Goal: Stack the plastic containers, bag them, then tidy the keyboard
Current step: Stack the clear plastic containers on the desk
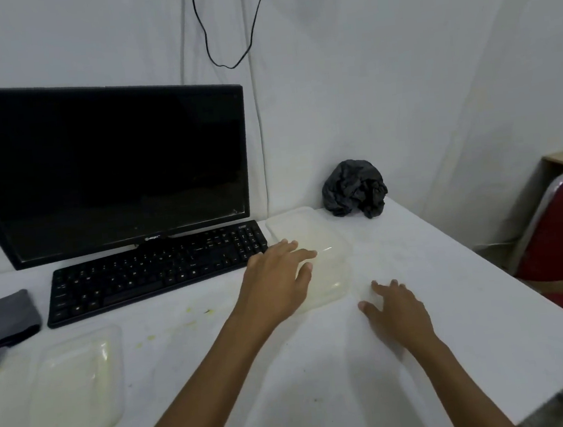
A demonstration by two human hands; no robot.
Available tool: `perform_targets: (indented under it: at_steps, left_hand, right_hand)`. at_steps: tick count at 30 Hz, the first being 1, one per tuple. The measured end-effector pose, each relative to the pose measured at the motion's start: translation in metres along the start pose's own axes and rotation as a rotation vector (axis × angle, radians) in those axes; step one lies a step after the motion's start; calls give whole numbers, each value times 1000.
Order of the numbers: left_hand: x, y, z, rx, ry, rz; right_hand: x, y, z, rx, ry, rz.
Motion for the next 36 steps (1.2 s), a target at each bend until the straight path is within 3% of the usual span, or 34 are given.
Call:
perform_targets:
  at_steps: [4,11,13,16,20,24,26,28,32,36]
  left_hand:
    - [1,2,-1,-11,24,-14]
    - [0,2,-1,-12,40,-15]
    - [1,2,-1,-15,45,-13]
    - [2,2,0,-15,48,-15]
    - [3,1,3,-5,118,-14]
    - [-10,12,20,2,428,-147]
    - [-28,22,36,-11,480,-256]
    - [-48,35,63,-66,472,-342]
    - [-93,71,135,-323,367,-369]
    - [-131,122,215,-556,70,-311]
  right_hand:
    - [-9,2,5,2,-25,44]
    - [-28,5,11,19,-386,-70]
    - [-38,9,14,-18,-321,-185]
    - [-63,24,20,-39,-196,-488]
    - [-96,59,39,-202,-366,-867]
    - [-115,81,73,-428,-574,-978]
    - [-125,95,95,-524,-730,-944]
    - [-124,100,119,-557,-934,-806]
    - [-90,94,166,-403,-1280,-333]
    - [-25,102,214,-288,-1339,146]
Point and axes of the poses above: each hand's wrist, its own y-axis away from the middle knuckle, its own x-axis out of the palm, z = x × y, the point moved 7 cm from there along -y, towards the middle knuckle, and after that the axes turned 3 degrees about z, right-handed, at the moved point
